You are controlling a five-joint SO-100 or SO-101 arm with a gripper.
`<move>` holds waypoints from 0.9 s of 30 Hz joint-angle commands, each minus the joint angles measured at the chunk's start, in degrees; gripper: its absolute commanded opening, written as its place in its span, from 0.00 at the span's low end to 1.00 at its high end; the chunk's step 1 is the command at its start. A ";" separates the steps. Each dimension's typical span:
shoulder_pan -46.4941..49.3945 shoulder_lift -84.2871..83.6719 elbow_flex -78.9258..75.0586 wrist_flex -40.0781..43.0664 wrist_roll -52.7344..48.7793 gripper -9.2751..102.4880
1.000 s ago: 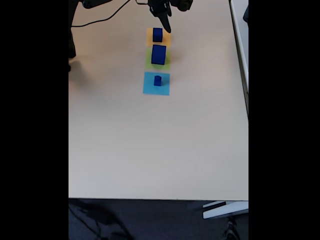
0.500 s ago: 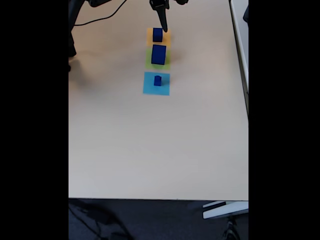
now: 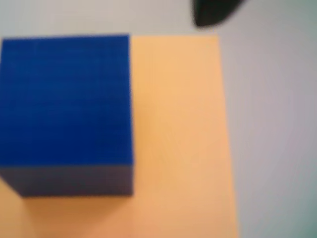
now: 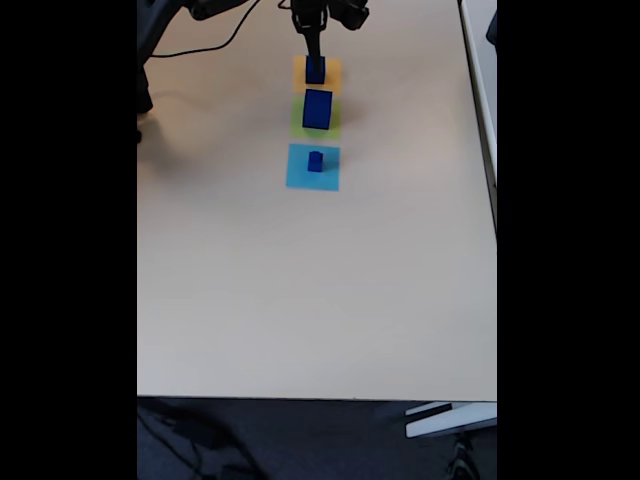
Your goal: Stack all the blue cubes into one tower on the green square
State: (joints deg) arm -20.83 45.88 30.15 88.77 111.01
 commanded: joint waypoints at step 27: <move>-0.70 -11.69 -15.21 2.64 3.16 0.53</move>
State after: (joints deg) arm -20.57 33.22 18.28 91.32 113.38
